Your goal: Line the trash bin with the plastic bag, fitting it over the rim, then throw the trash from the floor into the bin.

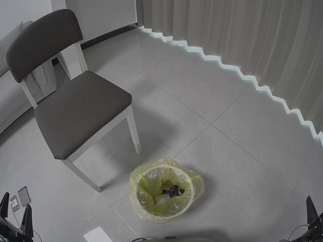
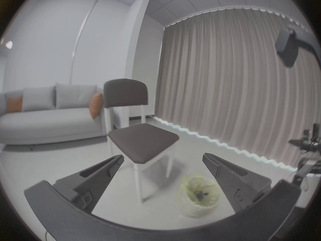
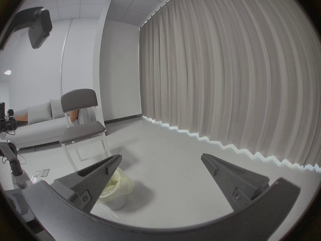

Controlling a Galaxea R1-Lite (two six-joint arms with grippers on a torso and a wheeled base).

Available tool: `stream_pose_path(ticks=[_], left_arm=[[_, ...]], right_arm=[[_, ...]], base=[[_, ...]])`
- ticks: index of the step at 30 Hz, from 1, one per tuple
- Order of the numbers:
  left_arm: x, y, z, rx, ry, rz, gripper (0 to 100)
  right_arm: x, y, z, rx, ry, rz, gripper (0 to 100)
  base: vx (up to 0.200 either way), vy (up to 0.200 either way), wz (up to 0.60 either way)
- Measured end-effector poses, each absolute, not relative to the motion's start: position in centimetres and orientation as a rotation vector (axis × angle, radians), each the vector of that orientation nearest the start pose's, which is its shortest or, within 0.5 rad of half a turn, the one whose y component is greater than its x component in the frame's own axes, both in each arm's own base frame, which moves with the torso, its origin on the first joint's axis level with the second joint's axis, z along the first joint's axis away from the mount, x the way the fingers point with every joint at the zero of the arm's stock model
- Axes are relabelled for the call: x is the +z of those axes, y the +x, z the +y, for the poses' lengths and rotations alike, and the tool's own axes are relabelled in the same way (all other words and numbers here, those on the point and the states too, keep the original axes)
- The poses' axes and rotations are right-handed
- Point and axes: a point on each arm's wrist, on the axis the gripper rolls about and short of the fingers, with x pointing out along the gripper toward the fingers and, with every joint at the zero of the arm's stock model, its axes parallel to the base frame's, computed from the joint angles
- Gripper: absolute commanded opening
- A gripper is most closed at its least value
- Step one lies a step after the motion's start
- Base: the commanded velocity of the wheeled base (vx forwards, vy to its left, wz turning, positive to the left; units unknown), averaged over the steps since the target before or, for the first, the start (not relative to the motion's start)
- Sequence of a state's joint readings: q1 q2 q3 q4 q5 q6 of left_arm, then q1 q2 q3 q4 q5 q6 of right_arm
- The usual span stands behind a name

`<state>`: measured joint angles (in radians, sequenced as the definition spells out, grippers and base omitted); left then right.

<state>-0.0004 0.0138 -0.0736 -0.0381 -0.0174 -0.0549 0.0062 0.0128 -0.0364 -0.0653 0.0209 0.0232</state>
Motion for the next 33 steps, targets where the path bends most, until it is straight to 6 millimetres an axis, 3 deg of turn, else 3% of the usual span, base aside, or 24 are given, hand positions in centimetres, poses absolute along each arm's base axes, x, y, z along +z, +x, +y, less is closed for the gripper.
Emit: stream_pose_path(ticks=[7, 11, 18, 26, 33], left_arm=[[8.4, -2.4, 0.0, 0.012, -0.026, -0.028, 100], [8.1, -2.3, 0.0, 0.017, -0.024, -0.007, 100], [8.0, -2.3, 0.0, 0.018, -0.016, -0.004, 100], [8.0, -2.3, 0.0, 0.019, -0.017, -0.004, 100], [8.1, -2.3, 0.0, 0.017, -0.008, -0.006, 100]], right_arm=[[8.8, -2.4, 0.1, 0.063, 0.036, -0.076, 100], [8.8, -2.4, 0.2, 0.087, 0.089, -0.075, 100], [8.9, -2.4, 0.2, 0.118, 0.033, -0.083, 100], [8.5, -2.3, -0.1, -0.045, 0.014, -0.051, 100], [8.9, -2.4, -0.1, -0.05, 0.011, -0.087, 100]], base=[[0.0, 0.0, 0.0], [0.0, 0.0, 0.0], [0.0, 0.0, 0.0], [0.0, 0.0, 0.0], [0.0, 0.0, 0.0]])
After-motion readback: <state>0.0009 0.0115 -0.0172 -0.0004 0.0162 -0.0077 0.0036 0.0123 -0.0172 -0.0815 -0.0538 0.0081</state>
